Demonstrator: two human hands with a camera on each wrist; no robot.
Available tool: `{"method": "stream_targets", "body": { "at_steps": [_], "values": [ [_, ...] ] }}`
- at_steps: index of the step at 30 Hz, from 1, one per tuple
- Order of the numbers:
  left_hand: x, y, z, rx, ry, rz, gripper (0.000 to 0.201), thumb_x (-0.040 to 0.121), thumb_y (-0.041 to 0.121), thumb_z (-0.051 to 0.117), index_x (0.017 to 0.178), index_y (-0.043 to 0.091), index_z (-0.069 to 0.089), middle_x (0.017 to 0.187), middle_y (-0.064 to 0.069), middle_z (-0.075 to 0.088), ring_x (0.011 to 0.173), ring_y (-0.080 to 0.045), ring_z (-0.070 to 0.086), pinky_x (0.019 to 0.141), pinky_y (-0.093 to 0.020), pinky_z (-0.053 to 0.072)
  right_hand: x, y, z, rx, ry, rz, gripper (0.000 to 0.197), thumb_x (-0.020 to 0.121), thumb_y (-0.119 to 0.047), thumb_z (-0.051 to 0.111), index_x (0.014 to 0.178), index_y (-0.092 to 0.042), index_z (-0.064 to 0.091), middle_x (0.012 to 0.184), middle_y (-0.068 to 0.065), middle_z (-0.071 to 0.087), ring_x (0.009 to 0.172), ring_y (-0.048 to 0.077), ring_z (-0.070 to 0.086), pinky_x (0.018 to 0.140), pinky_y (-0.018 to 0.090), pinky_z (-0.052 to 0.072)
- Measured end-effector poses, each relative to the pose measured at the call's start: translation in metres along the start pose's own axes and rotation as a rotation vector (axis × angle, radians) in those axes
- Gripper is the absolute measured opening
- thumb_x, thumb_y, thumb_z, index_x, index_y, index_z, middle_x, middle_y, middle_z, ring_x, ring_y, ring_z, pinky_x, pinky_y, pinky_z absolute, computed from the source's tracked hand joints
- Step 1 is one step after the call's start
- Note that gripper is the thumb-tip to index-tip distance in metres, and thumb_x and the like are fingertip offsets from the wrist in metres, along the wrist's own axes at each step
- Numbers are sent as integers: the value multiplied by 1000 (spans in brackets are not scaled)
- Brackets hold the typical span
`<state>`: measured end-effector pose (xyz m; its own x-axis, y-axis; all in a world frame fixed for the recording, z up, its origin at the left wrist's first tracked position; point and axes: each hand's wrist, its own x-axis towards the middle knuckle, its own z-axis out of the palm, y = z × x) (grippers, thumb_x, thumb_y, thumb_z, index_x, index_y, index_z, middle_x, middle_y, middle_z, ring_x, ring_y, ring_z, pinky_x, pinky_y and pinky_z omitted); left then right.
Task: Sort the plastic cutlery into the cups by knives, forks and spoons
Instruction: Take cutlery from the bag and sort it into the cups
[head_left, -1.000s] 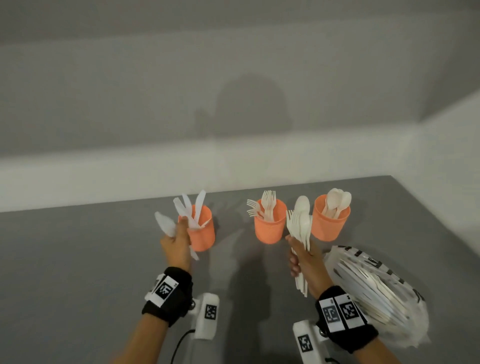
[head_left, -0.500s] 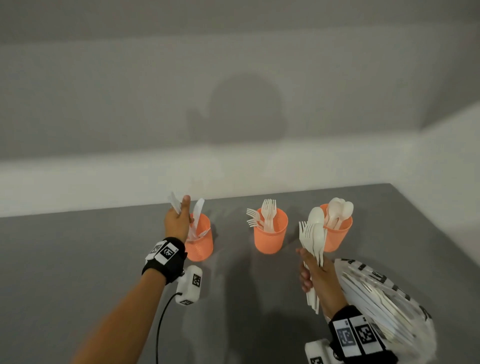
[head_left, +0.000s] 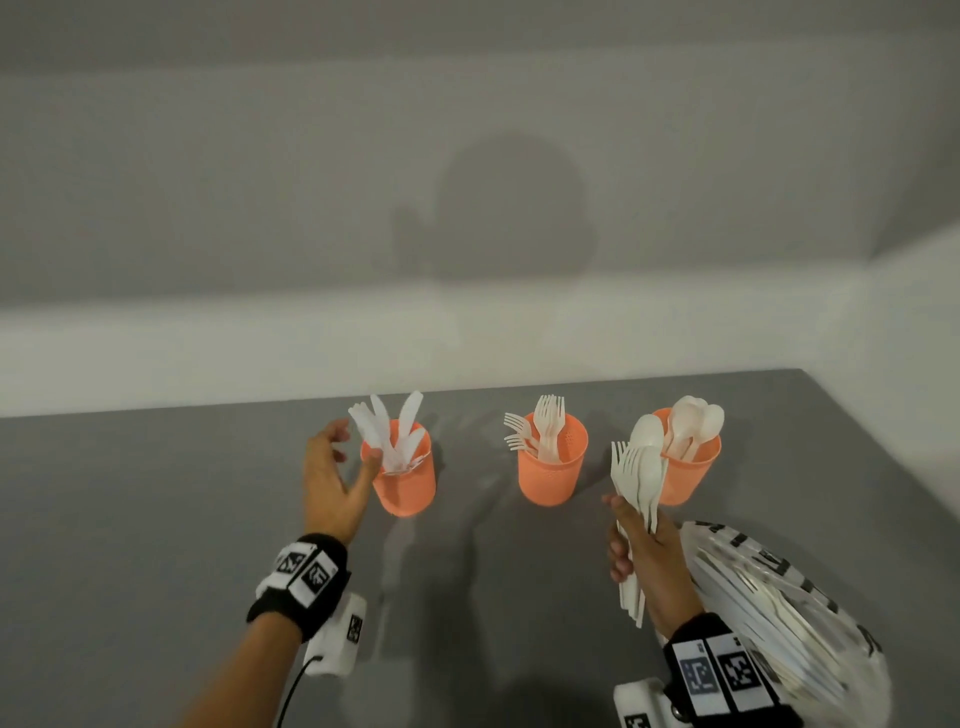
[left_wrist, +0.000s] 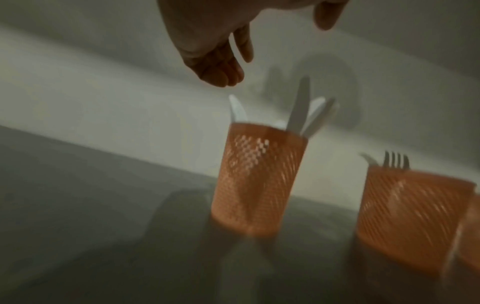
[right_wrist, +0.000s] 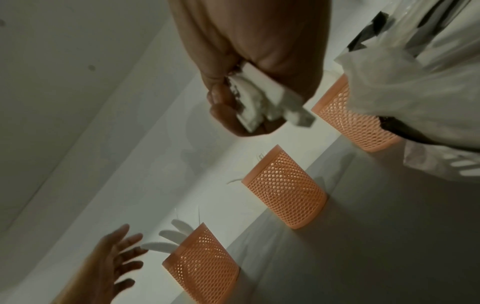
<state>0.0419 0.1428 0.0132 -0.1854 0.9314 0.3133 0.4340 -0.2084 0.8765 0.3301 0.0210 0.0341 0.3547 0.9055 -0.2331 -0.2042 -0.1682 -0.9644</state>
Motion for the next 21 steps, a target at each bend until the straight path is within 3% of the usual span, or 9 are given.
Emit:
{"method": "stream_targets", "body": {
  "at_steps": [4, 6, 9, 13, 15, 17, 19, 21],
  "values": [
    [-23, -11, 18, 209, -157, -44, 103, 49, 67, 61, 133, 11, 39, 119, -6, 49, 104, -25, 49, 88, -39, 46, 0, 2, 2, 0, 2, 17, 17, 98, -19, 43, 89, -12, 56, 44, -4, 37, 33, 5, 33, 35, 19, 32],
    [-17, -8, 31, 327, -204, -21, 106, 49, 64, 71, 135, 9, 40, 122, -11, 52, 112, -29, 49, 95, -44, 44, -1, 2, 3, -3, 5, 17, 17, 98, -19, 43, 89, -13, 57, 45, -3, 37, 33, 5, 33, 35, 18, 33],
    [2, 0, 45, 474, -169, 51, 81, 60, 48, 80, 126, 11, 51, 110, -15, 61, 98, -35, 58, 84, -45, 49, -2, 1, 2, 3, 14, 6, 17, 98, -18, 43, 89, -12, 56, 44, -4, 37, 34, 5, 33, 35, 18, 33],
    [30, 13, 53, 649, -246, 122, 45, 74, 47, 71, 101, 13, 64, 84, -10, 68, 80, -34, 63, 69, -35, 44, -3, -1, -5, 13, 44, -23, 18, 98, -17, 43, 90, -10, 57, 44, -4, 37, 34, 7, 33, 35, 19, 33],
    [39, 20, 54, 622, -338, 103, 30, 82, 43, 63, 86, 14, 59, 74, -9, 62, 76, -34, 62, 61, -30, 39, -3, -1, -9, 10, 58, -30, 17, 97, -17, 43, 90, -9, 57, 44, -4, 37, 35, 8, 33, 35, 20, 33],
    [49, 23, 53, 559, -409, 52, 28, 87, 38, 60, 75, 15, 49, 63, -6, 53, 68, -32, 56, 56, -29, 33, -3, 0, -10, 11, 64, -31, 16, 97, -17, 44, 90, -9, 57, 44, -3, 37, 35, 8, 33, 35, 20, 33],
    [62, 24, 50, 499, -441, -1, 27, 86, 36, 61, 74, 14, 52, 62, -5, 53, 66, -28, 53, 56, -28, 33, -3, -1, -10, 11, 64, -30, 17, 97, -17, 44, 89, -10, 57, 45, -2, 37, 35, 8, 33, 36, 20, 33],
    [78, 26, 48, 477, -477, -41, 22, 84, 34, 64, 85, 12, 64, 76, -7, 62, 76, -26, 57, 67, -29, 40, -3, -2, -9, 10, 57, -26, 17, 97, -16, 43, 89, -10, 57, 46, -1, 36, 35, 8, 33, 36, 20, 33]
  ]
}}
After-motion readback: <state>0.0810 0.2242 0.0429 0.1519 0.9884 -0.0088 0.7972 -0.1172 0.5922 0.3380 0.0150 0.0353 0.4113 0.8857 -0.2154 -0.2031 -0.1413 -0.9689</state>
